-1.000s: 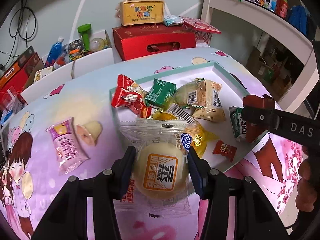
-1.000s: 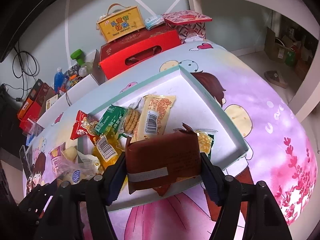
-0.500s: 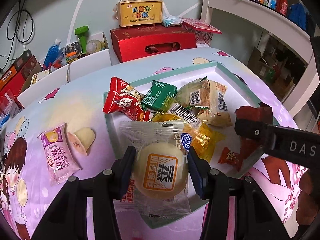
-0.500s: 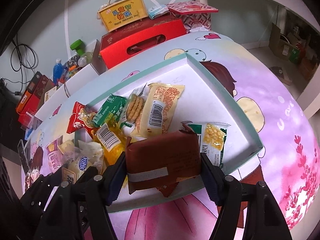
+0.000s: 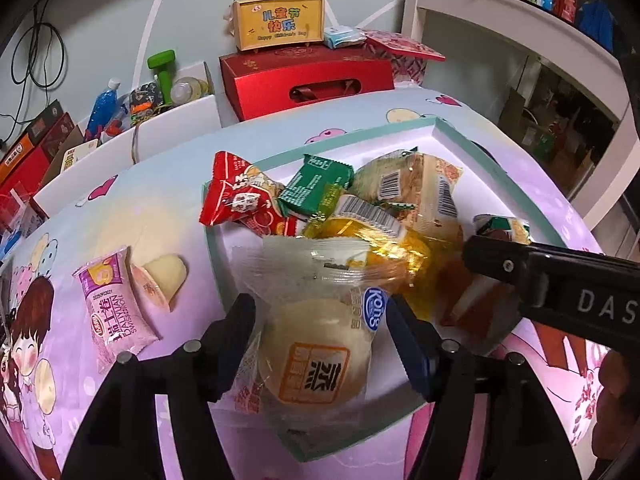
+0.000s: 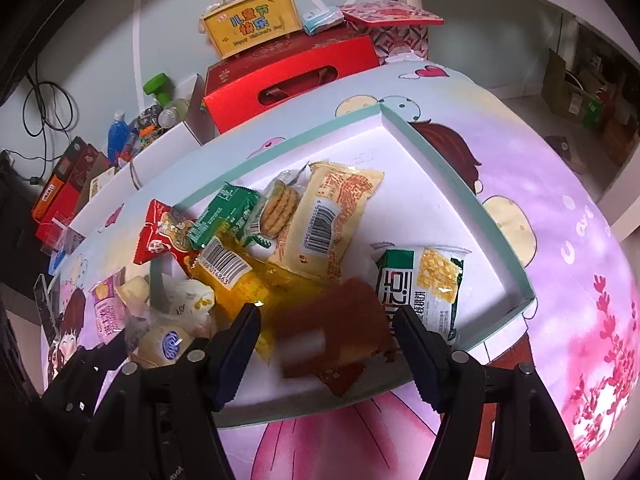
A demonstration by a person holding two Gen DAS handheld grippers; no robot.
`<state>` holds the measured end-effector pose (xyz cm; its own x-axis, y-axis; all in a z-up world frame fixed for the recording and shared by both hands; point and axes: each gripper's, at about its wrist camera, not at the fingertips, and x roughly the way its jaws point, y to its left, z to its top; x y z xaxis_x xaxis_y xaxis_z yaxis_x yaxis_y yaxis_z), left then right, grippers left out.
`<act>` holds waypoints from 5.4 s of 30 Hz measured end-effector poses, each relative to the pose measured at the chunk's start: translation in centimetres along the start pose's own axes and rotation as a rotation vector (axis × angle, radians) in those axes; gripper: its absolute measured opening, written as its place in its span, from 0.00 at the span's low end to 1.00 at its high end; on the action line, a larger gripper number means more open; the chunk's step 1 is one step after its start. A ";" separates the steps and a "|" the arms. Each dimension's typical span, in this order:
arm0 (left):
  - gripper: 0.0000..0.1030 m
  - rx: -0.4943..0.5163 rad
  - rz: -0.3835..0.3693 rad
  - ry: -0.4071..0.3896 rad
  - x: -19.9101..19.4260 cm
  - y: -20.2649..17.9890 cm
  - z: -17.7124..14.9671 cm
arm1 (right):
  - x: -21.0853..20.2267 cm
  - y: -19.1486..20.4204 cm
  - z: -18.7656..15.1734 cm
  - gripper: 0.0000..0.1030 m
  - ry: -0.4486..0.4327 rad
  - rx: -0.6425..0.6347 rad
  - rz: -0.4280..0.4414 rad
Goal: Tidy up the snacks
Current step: 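Open the right tool to drop the brown box while the left tool releases the pastry, then move both tools back toward the pink Swiss roll bag and yellow jelly cup, then grasp the pink Swiss roll bag with the left tool while the right tool grasps the jelly cup, then lift the Swiss roll bag and jelly cup and carry both over the tray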
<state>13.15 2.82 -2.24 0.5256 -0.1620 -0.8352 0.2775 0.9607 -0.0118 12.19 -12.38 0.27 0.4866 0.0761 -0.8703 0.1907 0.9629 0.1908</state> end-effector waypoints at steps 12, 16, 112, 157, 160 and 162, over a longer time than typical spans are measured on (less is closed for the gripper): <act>0.73 -0.028 0.040 -0.022 -2.4 1.0 0.5 | -0.4 0.0 0.1 0.72 -0.009 0.001 -0.008; 0.73 -0.088 0.040 -0.026 -3.0 2.5 0.6 | -0.4 0.1 0.0 0.72 -0.008 -0.006 -0.012; 0.75 -0.657 0.029 0.151 3.5 22.4 -2.4 | 10.8 23.4 -2.3 0.49 0.058 -0.544 0.171; 0.40 -0.614 -0.033 0.008 -4.8 19.1 -3.7 | 0.5 19.6 -5.2 0.42 -0.074 -0.501 0.193; 0.40 -0.598 -0.034 -0.014 -5.9 18.6 -3.8 | -0.7 18.7 -5.6 0.42 -0.096 -0.487 0.195; 0.40 -0.586 -0.034 -0.025 -6.5 18.0 -3.8 | -1.3 18.1 -5.6 0.42 -0.107 -0.475 0.197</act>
<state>11.64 22.06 0.86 0.5450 -0.1936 -0.8158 -0.1927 0.9180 -0.3466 10.20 6.43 2.34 0.5636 0.2650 -0.7824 -0.3092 0.9460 0.0977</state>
